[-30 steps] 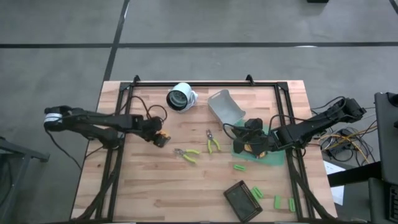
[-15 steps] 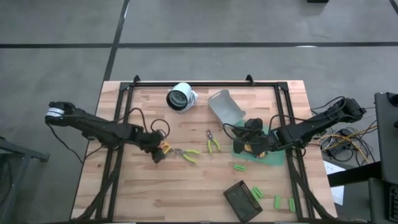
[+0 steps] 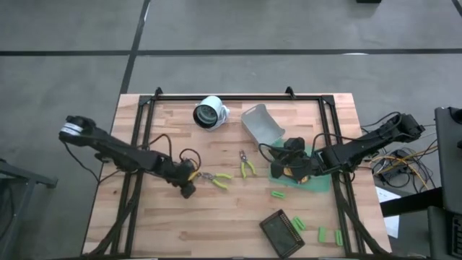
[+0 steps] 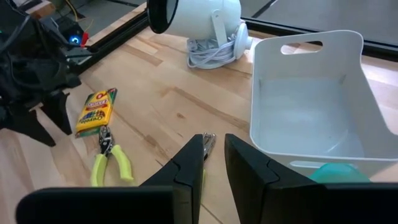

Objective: Pick & Place School Supplies
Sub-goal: Put the yellow crayon box into the green bin

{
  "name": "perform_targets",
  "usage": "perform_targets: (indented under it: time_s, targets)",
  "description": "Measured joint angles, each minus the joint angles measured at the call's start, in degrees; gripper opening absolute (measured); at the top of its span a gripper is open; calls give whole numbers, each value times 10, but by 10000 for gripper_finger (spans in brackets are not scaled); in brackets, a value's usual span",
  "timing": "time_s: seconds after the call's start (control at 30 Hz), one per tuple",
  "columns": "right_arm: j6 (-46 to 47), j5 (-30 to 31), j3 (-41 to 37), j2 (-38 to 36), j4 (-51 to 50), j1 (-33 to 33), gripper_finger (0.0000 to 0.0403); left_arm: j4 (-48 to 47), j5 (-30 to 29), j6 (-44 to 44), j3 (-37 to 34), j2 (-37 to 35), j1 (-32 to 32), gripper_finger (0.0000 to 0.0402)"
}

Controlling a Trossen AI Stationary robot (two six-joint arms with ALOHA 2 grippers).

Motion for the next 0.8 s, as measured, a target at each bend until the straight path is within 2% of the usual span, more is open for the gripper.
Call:
perform_targets:
  time_s: [0.07, 0.13, 0.27, 0.37, 0.63, 0.8]
  targets:
    - [0, 0, 0, 0, 0, 0, 63, -38, -14, 16, 15, -6, 9, 181]
    - [-2, 0, 0, 0, 0, 0, 63, -86, -53, 40, 35, -12, 17, 181]
    - [-3, 0, 0, 0, 0, 0, 63, -211, -197, 67, 64, -14, 27, 181]
    - [-3, 0, 0, 0, 0, 0, 63, -231, -271, 68, 66, -14, 28, 181]
    - [-3, 0, 0, 0, -1, 0, 63, -225, -254, 62, 65, 10, 31, 181]
    - [-5, 0, 0, 0, -1, 0, 63, -222, -202, 60, 62, 47, 31, 181]
